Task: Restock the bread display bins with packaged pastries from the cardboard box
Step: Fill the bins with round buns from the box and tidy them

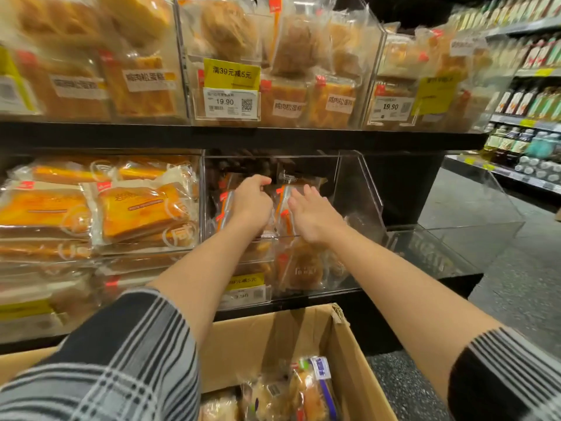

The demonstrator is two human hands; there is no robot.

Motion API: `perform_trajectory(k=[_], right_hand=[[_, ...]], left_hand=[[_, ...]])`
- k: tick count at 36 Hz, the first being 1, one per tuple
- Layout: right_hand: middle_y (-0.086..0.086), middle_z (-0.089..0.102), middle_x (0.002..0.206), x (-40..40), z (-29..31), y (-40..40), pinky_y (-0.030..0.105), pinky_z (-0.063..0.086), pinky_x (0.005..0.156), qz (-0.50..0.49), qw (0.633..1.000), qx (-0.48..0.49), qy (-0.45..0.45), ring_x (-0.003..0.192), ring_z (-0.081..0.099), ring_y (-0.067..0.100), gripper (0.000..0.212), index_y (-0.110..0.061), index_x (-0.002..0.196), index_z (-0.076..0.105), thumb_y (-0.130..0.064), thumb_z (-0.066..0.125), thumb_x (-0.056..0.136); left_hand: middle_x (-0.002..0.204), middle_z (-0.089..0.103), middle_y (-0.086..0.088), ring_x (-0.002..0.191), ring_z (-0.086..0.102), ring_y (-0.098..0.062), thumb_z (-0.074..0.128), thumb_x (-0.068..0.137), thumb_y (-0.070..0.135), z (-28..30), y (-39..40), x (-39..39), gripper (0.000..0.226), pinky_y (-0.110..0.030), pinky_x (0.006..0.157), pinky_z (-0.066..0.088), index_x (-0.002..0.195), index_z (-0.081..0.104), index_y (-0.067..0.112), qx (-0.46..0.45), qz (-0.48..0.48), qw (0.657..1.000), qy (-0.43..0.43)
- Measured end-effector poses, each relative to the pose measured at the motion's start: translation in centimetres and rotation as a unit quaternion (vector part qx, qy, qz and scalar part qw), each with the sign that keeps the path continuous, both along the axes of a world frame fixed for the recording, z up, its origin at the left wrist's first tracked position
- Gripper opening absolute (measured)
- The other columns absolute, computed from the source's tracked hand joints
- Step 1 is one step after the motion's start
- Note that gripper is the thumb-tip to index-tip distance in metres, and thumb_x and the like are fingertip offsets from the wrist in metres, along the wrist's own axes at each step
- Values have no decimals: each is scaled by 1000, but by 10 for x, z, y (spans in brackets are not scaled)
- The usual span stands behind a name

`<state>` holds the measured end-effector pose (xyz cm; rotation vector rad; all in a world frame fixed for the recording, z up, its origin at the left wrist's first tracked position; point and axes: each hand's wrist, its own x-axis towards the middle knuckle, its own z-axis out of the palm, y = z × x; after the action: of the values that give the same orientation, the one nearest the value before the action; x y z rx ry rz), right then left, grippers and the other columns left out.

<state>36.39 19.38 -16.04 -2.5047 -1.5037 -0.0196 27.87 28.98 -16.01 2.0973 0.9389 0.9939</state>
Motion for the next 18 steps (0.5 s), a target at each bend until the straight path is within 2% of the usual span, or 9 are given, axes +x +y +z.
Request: perform_trajectory(k=[2, 4, 6, 8, 11, 13, 16, 18], right_hand=[[9, 9, 161, -7, -3, -5, 39, 1, 119, -15, 997, 76, -12, 149, -1, 22, 49, -14, 153, 19, -27, 21, 105], [7, 13, 160, -17, -6, -12, 36, 0, 119, -42, 994, 105, 1, 149, 4, 20, 49, -13, 151, 27, -32, 21, 105], [6, 23, 156, -26, -11, -19, 40, 10, 121, -54, 992, 117, 11, 146, 18, 22, 48, -12, 145, 36, -34, 25, 104], [6, 32, 149, -39, -14, -27, 44, 24, 117, -40, 988, 145, 26, 140, 29, 24, 43, -13, 140, 41, -32, 33, 102], [5, 35, 150, -68, -17, -41, 41, 31, 114, -4, 979, 182, 93, 139, 32, 21, 46, -13, 143, 37, -21, 44, 99], [2, 44, 142, -92, -15, -51, 34, 38, 107, 18, 969, 208, 133, 129, 43, 20, 42, -14, 139, 42, -14, 46, 97], [2, 58, 125, -127, -10, -57, 33, 43, 98, 55, 959, 229, 161, 114, 54, 18, 32, -15, 127, 55, -12, 45, 97], [0, 67, 109, -151, -8, -58, 33, 49, 89, 78, 950, 226, 203, 100, 61, 17, 27, -18, 116, 62, -12, 45, 97]], left_hand=[[126, 57, -5, 119, 52, -20, 38, 91, -7, 5, -8, -12, 43, -21, 91, 37, 121, 60, 14, 8, 9, 999, -42], [124, 56, -3, 115, 52, -19, 41, 90, -7, 7, -15, -25, 42, -24, 88, 40, 120, 60, 16, 60, -13, 998, -2], [126, 55, -2, 116, 52, -21, 46, 92, -1, 4, -19, -40, 37, -30, 92, 44, 122, 58, 18, 97, -36, 993, 57], [127, 55, -4, 118, 52, -21, 46, 93, 1, 3, -26, -63, 35, -31, 96, 43, 123, 57, 15, 101, -50, 991, 67], [116, 55, 2, 106, 49, -6, 44, 95, 0, 0, -41, -112, 33, -4, 87, 35, 122, 57, 14, 139, -106, 983, 49], [114, 55, 5, 103, 47, -2, 46, 93, -2, -6, -47, -150, 37, -1, 85, 33, 124, 56, 14, 170, -155, 970, 78], [115, 58, 11, 104, 55, 0, 47, 93, 1, -19, -50, -204, 40, -15, 91, 43, 125, 54, 25, 126, -185, 964, 140], [110, 60, 16, 98, 58, 6, 46, 96, 6, -27, -51, -235, 37, -15, 85, 45, 122, 53, 32, 81, -190, 958, 201]])
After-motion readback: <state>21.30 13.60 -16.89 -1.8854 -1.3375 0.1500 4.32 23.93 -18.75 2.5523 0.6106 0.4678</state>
